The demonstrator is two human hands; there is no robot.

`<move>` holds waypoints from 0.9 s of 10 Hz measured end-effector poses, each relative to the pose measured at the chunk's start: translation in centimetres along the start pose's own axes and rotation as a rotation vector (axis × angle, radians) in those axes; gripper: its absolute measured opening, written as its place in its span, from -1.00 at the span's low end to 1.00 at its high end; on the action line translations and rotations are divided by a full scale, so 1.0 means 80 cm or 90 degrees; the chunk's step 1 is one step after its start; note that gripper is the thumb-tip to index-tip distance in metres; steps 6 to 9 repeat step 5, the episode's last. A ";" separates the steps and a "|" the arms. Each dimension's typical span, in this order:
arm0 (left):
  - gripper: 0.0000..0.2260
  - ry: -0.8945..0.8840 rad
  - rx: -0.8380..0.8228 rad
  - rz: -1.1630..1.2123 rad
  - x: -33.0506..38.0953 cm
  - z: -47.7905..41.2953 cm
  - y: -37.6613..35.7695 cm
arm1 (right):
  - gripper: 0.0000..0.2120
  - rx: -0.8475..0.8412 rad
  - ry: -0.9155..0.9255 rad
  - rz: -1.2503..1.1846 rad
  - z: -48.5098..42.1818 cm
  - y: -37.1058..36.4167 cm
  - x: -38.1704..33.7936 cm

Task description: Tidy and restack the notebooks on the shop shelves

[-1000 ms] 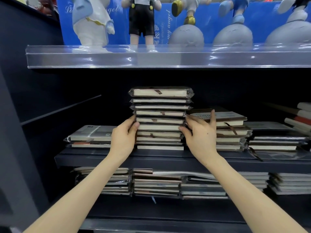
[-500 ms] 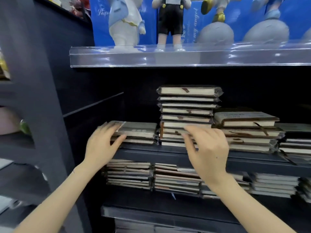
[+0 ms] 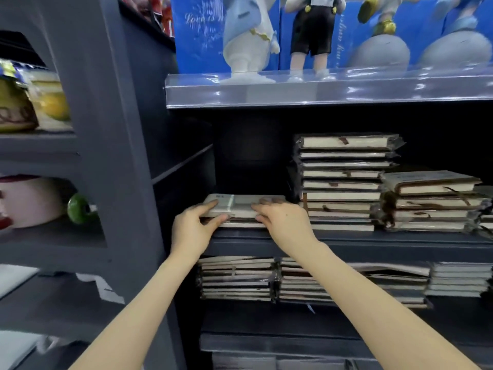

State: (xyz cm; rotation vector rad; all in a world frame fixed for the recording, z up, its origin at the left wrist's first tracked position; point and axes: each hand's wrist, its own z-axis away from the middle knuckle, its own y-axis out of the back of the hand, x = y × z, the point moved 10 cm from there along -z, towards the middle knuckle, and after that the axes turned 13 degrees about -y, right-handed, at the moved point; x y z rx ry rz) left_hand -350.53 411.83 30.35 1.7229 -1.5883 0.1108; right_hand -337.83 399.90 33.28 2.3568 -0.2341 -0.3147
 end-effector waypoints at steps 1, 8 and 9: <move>-0.59 0.000 0.007 0.008 -0.004 -0.003 -0.001 | -0.80 0.025 -0.020 0.011 -0.001 0.000 0.001; -0.47 -0.025 -0.023 -0.038 0.031 0.008 0.011 | -0.77 0.059 0.000 -0.059 0.044 0.069 0.000; -0.47 -0.025 -0.023 -0.038 0.031 0.008 0.011 | -0.77 0.059 0.000 -0.059 0.044 0.069 0.000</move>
